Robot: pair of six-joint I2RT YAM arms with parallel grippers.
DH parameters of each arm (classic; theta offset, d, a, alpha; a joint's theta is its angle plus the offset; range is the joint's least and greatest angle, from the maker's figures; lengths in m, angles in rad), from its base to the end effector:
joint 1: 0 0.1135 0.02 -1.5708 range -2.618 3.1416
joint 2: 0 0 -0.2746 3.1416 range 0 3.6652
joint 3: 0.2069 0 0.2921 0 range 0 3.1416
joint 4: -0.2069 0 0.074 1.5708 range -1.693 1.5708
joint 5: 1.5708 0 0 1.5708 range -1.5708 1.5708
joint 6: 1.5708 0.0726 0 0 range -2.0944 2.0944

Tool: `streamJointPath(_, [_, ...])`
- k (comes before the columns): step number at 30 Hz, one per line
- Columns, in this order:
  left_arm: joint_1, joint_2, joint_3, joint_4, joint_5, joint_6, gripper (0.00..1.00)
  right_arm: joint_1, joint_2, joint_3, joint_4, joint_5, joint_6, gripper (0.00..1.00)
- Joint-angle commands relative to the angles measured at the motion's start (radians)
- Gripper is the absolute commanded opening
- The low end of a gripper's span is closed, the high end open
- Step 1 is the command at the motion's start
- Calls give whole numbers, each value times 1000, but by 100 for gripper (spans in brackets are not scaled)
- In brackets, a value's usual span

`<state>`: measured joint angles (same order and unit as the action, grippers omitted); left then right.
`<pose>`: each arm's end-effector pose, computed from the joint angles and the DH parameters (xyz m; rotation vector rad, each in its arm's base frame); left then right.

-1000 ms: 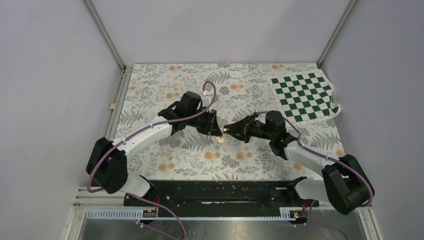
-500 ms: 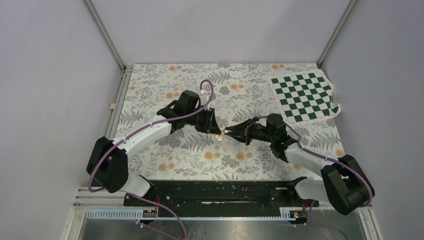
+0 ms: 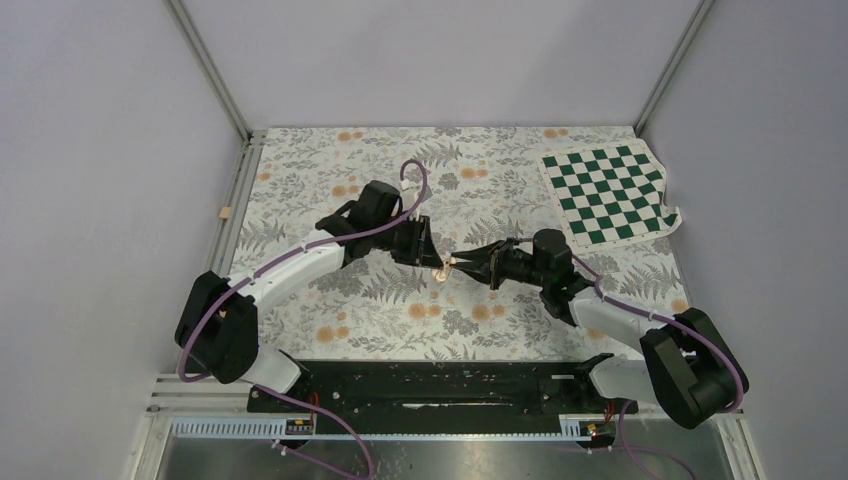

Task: Insert the wireless bluetooth earbuds into the charging case
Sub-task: Place the earbud in the charging case.

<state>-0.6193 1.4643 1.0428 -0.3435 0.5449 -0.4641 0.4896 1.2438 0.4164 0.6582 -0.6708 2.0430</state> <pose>0.2830 -0.2480 0.2301 0.4871 2.4517 -1.1397 0.2422 0.1802 0.1817 -1.0748 -2.0116 -1.9897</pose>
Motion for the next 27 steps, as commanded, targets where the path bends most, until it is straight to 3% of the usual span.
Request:
streamJointPath(1, [3,-28,10,77,-15,-30,18,-5,-12,30,-44,-4,75,2])
streamJointPath(27, [17,-70,-39,147,48,-46,18,-3,34,86,-121,-9,9,2])
